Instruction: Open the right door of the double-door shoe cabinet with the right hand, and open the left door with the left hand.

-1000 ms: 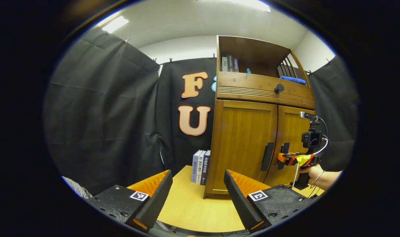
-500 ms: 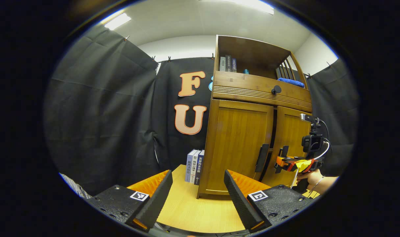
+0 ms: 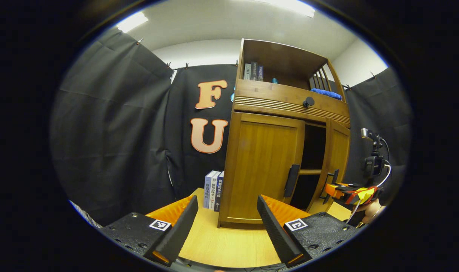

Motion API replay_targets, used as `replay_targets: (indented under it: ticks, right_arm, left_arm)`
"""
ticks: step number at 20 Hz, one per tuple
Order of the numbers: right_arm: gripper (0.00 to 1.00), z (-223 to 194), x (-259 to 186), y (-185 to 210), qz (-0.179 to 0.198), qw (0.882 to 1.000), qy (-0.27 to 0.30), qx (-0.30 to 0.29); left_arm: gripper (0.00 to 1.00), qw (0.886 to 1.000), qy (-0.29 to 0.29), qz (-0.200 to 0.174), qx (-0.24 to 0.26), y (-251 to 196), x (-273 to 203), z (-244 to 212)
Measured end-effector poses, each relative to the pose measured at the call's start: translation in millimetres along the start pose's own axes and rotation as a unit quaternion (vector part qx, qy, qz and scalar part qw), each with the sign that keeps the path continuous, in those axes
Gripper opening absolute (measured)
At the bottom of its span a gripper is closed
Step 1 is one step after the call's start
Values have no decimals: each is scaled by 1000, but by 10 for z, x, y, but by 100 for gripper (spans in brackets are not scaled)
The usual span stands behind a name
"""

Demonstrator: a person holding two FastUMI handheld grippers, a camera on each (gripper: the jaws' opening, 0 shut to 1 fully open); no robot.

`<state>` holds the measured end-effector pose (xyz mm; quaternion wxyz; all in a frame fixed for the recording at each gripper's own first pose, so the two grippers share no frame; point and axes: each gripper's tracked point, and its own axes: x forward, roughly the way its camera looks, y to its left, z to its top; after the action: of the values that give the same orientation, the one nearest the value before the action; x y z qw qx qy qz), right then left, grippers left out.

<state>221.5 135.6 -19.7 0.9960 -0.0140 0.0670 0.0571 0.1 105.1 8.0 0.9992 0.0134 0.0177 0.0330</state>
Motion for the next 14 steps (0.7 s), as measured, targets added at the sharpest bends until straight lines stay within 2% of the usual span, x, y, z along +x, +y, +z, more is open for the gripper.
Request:
replay_targets:
  ticks: [2,3,5,6,10,13,14]
  right_arm:
    - [21,-3,-16,-24,-4,1000,-1,1]
    - [25,-5,-33,-33,-7,1000,-1,2]
    - [25,13,-39,-60,-13,1000,-1,3]
    - [24,18,-51,-77,-16,1000,-1,4]
    - [24,30,-108,-146,-23,1000,-6,5]
    - [24,7,-184,-203,-29,1000,-6,6]
    - [28,4,-205,-222,-31,999,-6,4]
  left_arm:
    - [95,1000,-1,-3,3,0,24,-4]
    - [98,1000,-1,-4,2,0,29,-4]
    - [95,1000,0,-5,1,0,36,-9]
    - [98,1000,1,-5,0,2,36,-24]
    - [92,1000,7,-8,-3,-36,35,-72]
    - [95,1000,12,-13,-7,-84,41,-110]
    - [92,1000,11,-15,-7,-99,54,-105]
